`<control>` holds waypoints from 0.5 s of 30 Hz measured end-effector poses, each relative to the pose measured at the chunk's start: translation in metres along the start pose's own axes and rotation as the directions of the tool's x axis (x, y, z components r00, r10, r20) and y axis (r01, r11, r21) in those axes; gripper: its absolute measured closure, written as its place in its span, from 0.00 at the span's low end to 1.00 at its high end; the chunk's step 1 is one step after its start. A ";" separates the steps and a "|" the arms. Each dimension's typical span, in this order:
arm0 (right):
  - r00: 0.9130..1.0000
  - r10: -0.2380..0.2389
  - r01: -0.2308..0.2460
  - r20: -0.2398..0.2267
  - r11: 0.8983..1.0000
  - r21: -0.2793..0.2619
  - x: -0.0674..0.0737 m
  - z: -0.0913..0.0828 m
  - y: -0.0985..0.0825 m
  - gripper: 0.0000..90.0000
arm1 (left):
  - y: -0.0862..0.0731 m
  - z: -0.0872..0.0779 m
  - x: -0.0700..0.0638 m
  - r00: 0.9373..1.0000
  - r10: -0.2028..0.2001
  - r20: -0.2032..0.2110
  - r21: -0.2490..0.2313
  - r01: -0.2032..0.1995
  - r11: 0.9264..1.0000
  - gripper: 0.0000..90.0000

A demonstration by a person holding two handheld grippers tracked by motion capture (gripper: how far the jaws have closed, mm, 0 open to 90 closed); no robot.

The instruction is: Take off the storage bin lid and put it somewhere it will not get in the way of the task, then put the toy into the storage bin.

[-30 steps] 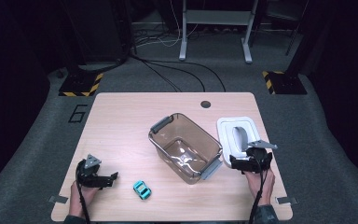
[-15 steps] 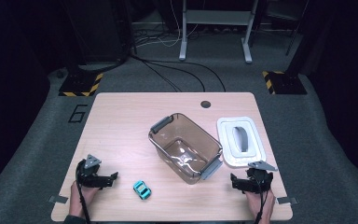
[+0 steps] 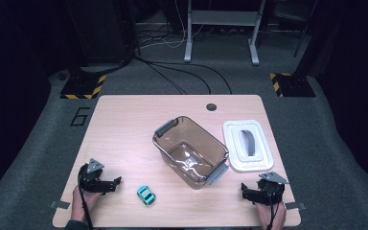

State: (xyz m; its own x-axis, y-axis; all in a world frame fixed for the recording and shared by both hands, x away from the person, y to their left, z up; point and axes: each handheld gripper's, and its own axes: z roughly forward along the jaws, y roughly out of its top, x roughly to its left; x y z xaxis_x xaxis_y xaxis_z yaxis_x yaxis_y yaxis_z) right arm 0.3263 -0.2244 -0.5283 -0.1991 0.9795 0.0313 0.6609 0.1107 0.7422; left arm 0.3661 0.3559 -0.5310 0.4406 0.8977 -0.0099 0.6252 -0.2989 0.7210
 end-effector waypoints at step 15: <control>1.000 -0.015 0.015 0.012 0.999 0.030 0.002 0.002 0.001 0.00 | 0.000 0.000 -0.002 1.000 -0.016 -0.021 -0.007 0.016 1.000 0.01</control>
State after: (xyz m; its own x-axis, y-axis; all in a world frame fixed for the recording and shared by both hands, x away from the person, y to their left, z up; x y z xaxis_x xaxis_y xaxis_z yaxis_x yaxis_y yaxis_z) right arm 0.3280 -0.2217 -0.5295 -0.2001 0.9797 0.0119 0.6794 0.1300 0.7221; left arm 0.3652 0.3545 -0.5314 0.4169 0.9089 -0.0075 0.6278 -0.2820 0.7255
